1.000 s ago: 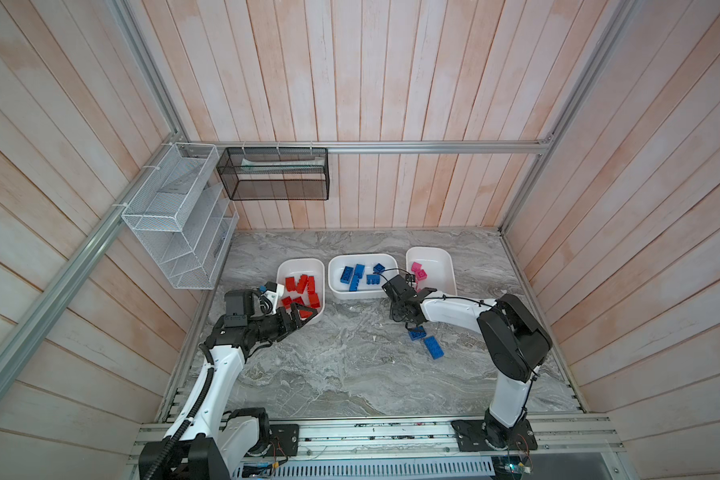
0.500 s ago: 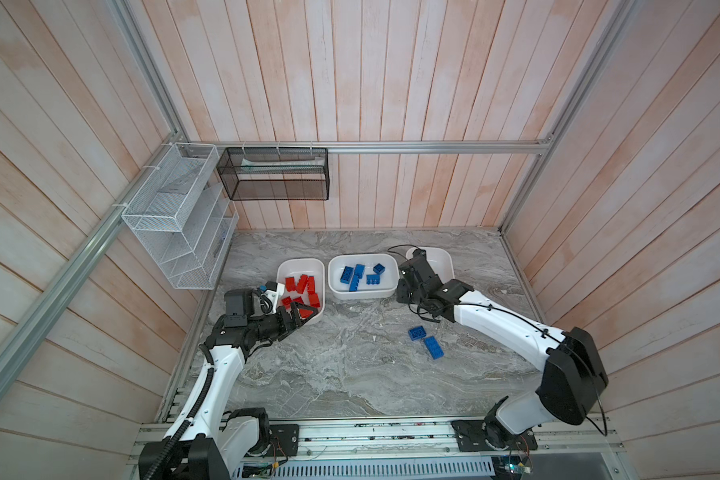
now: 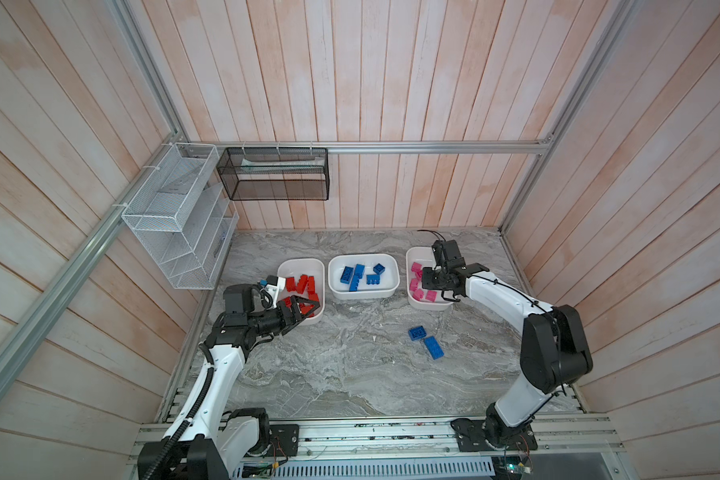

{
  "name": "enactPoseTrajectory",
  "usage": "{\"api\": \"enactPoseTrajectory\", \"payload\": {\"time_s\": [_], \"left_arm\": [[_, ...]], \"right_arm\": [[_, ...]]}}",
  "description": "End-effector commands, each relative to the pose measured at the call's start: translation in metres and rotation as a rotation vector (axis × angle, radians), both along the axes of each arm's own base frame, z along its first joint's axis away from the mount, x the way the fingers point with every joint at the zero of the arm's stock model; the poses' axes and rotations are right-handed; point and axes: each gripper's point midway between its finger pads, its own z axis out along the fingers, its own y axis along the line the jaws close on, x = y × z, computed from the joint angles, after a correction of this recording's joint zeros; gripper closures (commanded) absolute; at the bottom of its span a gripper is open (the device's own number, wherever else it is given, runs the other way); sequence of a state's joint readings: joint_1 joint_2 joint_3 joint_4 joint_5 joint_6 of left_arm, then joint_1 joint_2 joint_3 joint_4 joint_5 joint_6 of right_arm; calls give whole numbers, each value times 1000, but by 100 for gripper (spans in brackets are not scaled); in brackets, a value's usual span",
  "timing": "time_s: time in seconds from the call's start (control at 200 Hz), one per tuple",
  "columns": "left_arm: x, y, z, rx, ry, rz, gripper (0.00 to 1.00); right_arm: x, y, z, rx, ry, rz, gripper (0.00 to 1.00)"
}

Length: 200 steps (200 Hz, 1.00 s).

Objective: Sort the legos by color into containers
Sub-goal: 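Carry the pink brick with the right gripper into the pink-brick bin, release, then lower the right gripper onto the blue 2x2 brick on the table, grasp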

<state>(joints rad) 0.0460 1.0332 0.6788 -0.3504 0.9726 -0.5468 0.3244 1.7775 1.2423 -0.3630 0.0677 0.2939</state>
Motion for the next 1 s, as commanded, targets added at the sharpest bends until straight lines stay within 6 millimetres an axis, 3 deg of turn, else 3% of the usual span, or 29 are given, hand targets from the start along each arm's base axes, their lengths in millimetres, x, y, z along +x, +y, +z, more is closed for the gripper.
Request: {"api": "enactPoseTrajectory", "payload": {"time_s": [0.0, 0.16, 0.34, 0.485, 0.65, 0.83, 0.995], "left_arm": [[4, -4, 12, -15, -41, -22, 1], [5, -4, 9, -14, -31, -24, 1], [5, -4, 9, -14, -37, -22, 1], [6, -4, 9, -17, -38, -22, 1], [8, -5, 8, -13, -40, -29, 1], [8, -5, 4, -15, -37, -36, 1], [7, -6, 3, -12, -36, -45, 1]], "right_arm": [[21, 2, -3, -4, -27, 41, 74], [37, 8, -13, 7, -27, 70, 69], [26, 12, 3, 38, -17, 88, 45], [-16, 21, 28, 103, -9, 87, 39], [-89, 41, 43, 137, 36, 102, 36], [-157, 44, 24, 115, 110, 126, 35], [-184, 41, -2, 113, 199, 88, 34]]}}
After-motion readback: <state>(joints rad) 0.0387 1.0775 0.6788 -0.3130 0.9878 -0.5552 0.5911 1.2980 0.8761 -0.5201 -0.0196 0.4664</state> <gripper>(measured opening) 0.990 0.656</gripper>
